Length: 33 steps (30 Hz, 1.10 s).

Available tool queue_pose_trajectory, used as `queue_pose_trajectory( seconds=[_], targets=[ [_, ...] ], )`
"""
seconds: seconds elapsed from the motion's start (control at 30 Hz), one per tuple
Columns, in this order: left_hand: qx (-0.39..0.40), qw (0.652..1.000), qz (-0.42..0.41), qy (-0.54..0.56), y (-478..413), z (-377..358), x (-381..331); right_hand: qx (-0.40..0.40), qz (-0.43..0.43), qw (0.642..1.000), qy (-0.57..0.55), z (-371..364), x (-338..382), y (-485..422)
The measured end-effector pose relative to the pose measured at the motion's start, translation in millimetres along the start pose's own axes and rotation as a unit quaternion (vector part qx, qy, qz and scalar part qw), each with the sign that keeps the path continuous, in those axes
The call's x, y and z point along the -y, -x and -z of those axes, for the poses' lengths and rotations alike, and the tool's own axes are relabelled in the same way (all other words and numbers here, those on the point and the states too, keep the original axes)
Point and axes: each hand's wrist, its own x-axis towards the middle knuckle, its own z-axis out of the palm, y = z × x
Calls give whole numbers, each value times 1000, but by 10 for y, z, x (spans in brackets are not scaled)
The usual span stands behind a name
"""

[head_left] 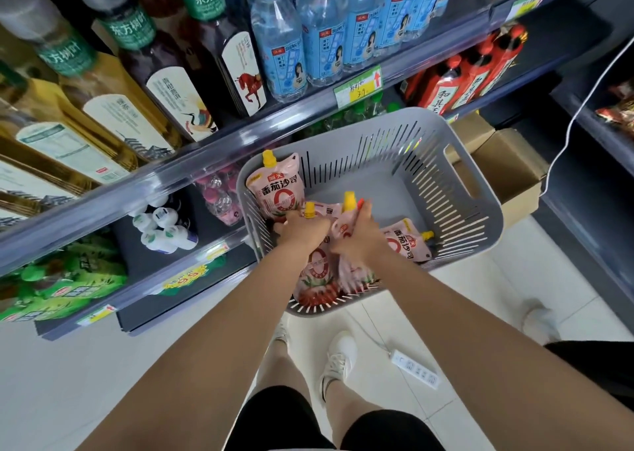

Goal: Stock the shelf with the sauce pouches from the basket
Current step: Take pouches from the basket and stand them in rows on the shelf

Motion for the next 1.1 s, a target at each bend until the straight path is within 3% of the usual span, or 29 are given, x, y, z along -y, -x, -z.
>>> queue_pose_trajectory(
  seconds=[0.1,0.23,0.33,0.43,0.5,0.63,0.7,0.9,1.1],
  targets=[
    [-9,999,-21,-38,-1,-8,75,-14,-29,997,-72,339,79,-18],
    [-23,995,-29,-96,87,-116,147,-59,-71,995,-33,655,131,-98],
    [-19,989,-20,-143,131,-245,186,-75,-126,979,-141,666,52,-262],
    [-27,977,-29,-210,98,-316,234,-142,-154,978,-5,558,-1,-317],
    [-29,969,-43,-241,65,-332,264,-146,-145,973,100,463,-67,-326],
    [-19,962,-48,-267,6,-341,283,-54,-149,945,285,325,-196,-383],
    [-17,957,-41,-286,-17,-338,279,-16,-158,932,326,287,-242,-427],
    [8,952,-19,-305,-28,-340,239,30,-199,957,211,339,-426,-620],
    [14,954,-24,-298,-61,-312,208,-16,-185,963,195,418,-425,-612]
  ],
)
